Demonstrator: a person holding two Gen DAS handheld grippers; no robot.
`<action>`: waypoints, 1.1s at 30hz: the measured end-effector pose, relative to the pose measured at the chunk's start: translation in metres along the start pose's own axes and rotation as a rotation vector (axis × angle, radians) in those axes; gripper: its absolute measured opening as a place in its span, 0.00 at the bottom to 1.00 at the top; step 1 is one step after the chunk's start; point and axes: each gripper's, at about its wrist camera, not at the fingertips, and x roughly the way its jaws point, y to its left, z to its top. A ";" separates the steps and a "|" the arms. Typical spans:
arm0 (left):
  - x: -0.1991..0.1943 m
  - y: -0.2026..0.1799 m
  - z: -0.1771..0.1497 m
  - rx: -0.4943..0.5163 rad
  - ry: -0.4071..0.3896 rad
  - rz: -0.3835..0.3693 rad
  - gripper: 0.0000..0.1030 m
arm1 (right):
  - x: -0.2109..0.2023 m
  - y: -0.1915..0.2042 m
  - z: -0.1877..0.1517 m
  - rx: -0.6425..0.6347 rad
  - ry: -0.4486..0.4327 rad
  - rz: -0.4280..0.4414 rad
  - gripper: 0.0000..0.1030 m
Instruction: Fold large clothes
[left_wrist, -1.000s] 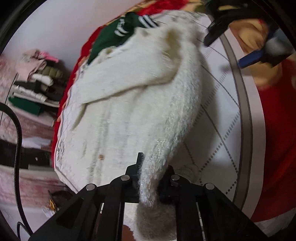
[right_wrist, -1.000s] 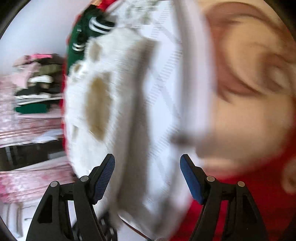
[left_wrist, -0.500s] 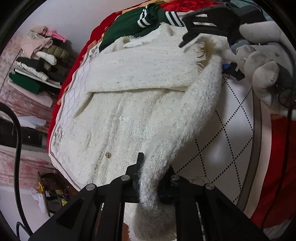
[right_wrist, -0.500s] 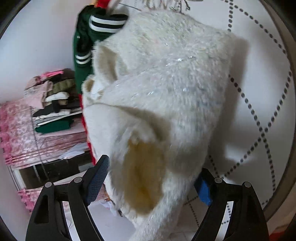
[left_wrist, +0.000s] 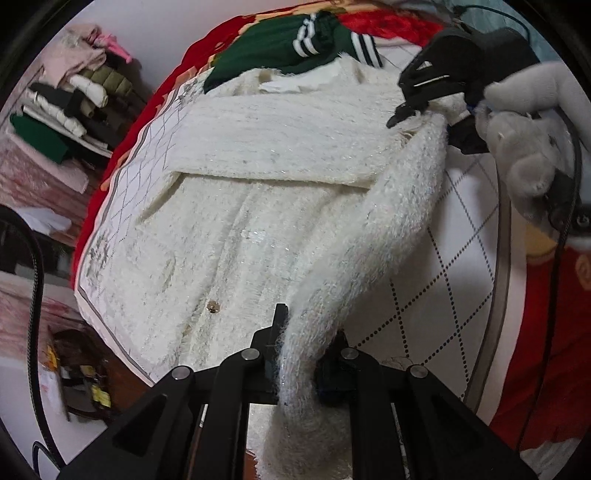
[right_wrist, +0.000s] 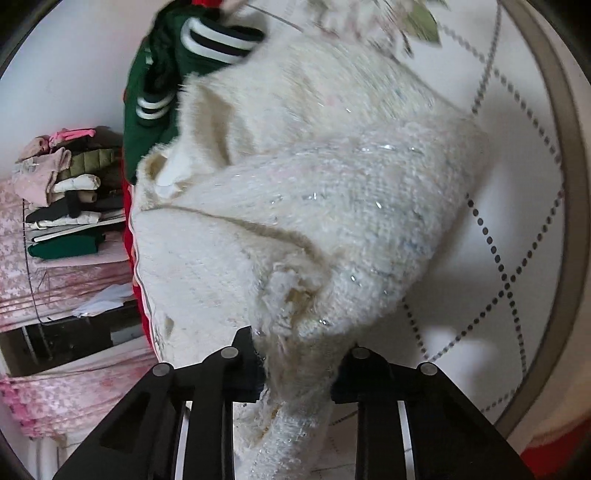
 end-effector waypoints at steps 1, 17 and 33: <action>-0.002 0.006 0.001 -0.010 -0.003 -0.014 0.09 | -0.005 0.007 -0.003 -0.003 -0.012 -0.002 0.23; 0.010 0.224 0.043 -0.198 -0.038 -0.269 0.09 | 0.001 0.248 -0.041 -0.092 -0.172 -0.154 0.21; 0.171 0.383 0.002 -0.603 0.218 -0.345 0.77 | 0.237 0.384 -0.017 -0.334 0.071 -0.388 0.60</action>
